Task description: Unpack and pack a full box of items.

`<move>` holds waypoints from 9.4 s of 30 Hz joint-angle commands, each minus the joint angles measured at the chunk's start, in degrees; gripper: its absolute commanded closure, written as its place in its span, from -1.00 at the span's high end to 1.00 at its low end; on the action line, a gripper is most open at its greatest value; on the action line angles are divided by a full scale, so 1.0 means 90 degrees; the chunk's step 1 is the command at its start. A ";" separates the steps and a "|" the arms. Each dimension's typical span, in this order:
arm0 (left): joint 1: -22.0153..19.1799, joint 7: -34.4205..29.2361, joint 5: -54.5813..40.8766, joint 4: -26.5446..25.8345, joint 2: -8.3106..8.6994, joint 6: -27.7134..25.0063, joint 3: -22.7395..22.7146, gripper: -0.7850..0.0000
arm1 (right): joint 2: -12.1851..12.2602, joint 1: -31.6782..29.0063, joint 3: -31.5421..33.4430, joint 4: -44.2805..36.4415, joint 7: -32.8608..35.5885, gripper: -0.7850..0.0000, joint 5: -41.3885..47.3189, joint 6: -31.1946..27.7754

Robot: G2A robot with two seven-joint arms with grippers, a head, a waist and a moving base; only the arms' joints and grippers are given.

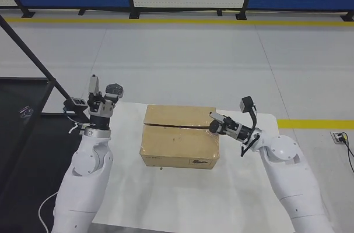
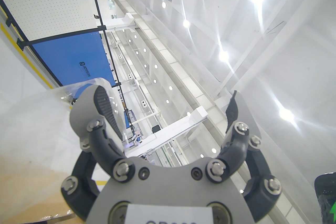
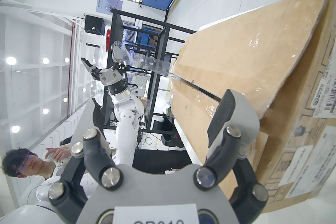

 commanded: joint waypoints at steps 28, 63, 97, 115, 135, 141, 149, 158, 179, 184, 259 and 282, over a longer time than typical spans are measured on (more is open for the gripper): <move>-0.0650 0.1081 0.1160 0.0376 -0.0532 0.0435 0.1654 1.00 | 0.0381 -0.0775 0.0706 -0.0634 0.0147 1.00 0.0294 -0.0178; -0.0269 0.0635 0.1619 0.0022 -0.0827 0.0569 0.2041 1.00 | 0.0587 -0.1074 0.0672 -0.0689 -0.0094 1.00 0.0706 -0.0447; -0.0855 0.0431 0.1698 0.1364 -0.1393 0.0520 0.2862 1.00 | 0.0853 -0.1779 0.1101 -0.0866 -0.0150 1.00 0.1125 -0.0661; -0.1100 0.0328 0.1691 0.2115 -0.1700 0.0455 0.3140 1.00 | 0.0943 -0.1930 0.1130 -0.0932 -0.0223 1.00 0.1226 -0.0714; -0.1445 0.0448 0.1607 0.3047 -0.2119 0.0062 0.3377 1.00 | 0.1053 -0.2290 0.1295 -0.1030 -0.0285 1.00 0.1423 -0.0870; -0.1414 0.0447 0.1577 0.2722 -0.2108 -0.0320 0.3099 1.00 | 0.1077 -0.2258 0.1277 -0.1061 -0.0311 1.00 0.1344 -0.0953; -0.0731 -0.0382 0.1142 0.0915 -0.1778 -0.0255 0.1981 1.00 | 0.1138 -0.2210 0.1196 -0.1932 -0.0952 1.00 -0.0080 -0.0825; 0.0515 -0.0948 0.1339 -0.0923 -0.1331 -0.0054 0.0057 1.00 | 0.1137 -0.2233 0.1155 -0.2027 -0.0941 1.00 -0.0131 -0.0856; 0.1679 -0.1944 0.0468 -0.1046 -0.0961 0.0210 -0.1338 1.00 | 0.1150 -0.2620 0.0101 -0.4761 -0.2617 1.00 -0.5595 -0.1183; 0.1591 -0.2138 0.0441 -0.0889 -0.0918 0.0258 -0.1307 1.00 | 0.1120 -0.2854 -0.0646 -0.5706 -0.3023 1.00 -0.8772 -0.0184; 0.1404 -0.2010 0.0055 -0.0494 -0.0568 0.0238 -0.0927 1.00 | -0.0704 -0.1197 -0.2277 -0.3288 0.0094 1.00 -1.3953 0.3729; 0.1144 -0.2210 0.0176 -0.0267 -0.0491 0.0437 -0.0667 1.00 | -0.0929 -0.1943 -0.0228 -0.4616 -0.1678 1.00 -0.9040 0.3138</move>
